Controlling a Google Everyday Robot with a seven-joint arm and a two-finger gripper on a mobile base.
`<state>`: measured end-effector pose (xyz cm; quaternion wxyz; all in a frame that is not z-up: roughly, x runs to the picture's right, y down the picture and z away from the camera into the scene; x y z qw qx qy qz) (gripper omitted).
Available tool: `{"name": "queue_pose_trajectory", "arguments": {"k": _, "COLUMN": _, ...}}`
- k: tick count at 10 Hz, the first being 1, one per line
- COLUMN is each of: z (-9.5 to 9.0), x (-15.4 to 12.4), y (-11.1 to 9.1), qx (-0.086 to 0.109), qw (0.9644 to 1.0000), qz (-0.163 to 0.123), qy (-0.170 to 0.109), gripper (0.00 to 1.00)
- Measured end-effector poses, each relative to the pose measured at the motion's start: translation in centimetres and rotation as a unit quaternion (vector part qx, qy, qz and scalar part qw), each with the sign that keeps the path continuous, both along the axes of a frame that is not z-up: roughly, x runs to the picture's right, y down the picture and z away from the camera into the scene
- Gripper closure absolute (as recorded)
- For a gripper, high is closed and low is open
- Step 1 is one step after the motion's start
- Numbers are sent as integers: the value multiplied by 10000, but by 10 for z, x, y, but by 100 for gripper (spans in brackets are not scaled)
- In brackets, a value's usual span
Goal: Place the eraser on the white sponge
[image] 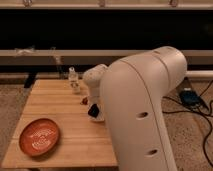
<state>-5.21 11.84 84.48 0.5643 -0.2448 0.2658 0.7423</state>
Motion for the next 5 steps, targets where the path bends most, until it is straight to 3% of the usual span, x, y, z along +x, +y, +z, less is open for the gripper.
{"name": "queue_pose_trajectory", "arguments": {"k": 1, "z": 1, "x": 3, "y": 3, "qx": -35, "qw": 10000, "qz": 1, "qy": 30, "gripper": 90}}
{"name": "queue_pose_trajectory", "arguments": {"k": 5, "z": 9, "x": 7, "y": 14, "qx": -186, "qw": 9997, "qz": -23, "qy": 122, "gripper": 49}}
